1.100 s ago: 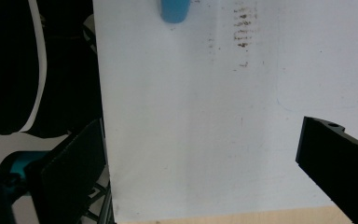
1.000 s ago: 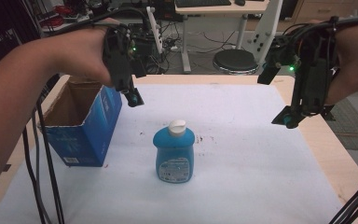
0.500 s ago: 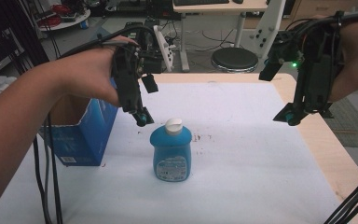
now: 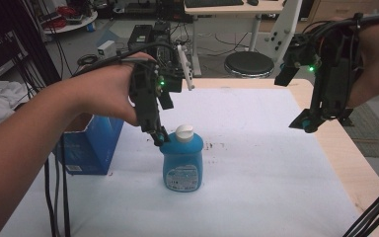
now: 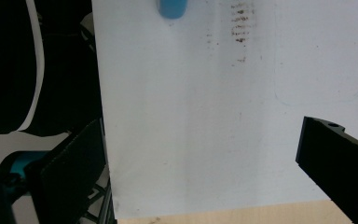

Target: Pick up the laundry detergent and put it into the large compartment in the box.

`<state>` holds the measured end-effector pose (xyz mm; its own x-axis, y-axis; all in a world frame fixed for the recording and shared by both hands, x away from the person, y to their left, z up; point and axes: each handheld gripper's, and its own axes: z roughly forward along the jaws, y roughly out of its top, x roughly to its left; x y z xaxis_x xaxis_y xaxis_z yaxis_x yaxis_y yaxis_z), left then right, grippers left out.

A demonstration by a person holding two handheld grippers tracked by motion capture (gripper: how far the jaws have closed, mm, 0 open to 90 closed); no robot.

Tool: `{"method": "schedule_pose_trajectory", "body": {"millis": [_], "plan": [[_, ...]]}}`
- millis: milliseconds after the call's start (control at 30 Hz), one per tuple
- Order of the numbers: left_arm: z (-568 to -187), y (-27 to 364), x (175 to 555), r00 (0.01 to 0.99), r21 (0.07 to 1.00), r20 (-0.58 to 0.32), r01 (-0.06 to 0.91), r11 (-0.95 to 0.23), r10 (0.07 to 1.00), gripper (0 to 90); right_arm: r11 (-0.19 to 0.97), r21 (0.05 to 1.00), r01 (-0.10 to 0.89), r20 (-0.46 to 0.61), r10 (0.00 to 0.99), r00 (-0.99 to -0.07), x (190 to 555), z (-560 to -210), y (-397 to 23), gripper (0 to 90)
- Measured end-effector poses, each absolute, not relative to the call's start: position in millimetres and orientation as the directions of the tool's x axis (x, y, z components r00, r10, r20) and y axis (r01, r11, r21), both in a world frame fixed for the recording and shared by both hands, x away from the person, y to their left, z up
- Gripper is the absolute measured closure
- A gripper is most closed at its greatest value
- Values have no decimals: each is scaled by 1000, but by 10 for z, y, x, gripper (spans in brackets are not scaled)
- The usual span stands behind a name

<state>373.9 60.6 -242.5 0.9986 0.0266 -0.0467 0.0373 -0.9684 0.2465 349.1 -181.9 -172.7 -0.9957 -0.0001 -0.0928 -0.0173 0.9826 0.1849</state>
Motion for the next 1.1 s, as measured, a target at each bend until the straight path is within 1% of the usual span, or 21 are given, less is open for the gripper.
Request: {"method": "schedule_pose_trajectory", "body": {"millis": [233,500,833,1100], "plan": [[-2499,475,3699,999,207,-41,26,-978,18,17,983,181,-21,-95,-4,-995,3495,-1738,-1817,7],[-2587,397,3672,998,210,-55,29,-977,18,17,983,184,-19,-96,-2,-995,3499,-1745,-1833,7],[-2721,279,3646,999,165,-47,30,-986,23,18,983,184,-22,-92,-5,-996,3506,-1763,-1824,7],[-2809,213,3608,999,148,-36,28,-989,22,18,982,185,-26,-96,-8,-995,3499,-1776,-1811,7]]}}
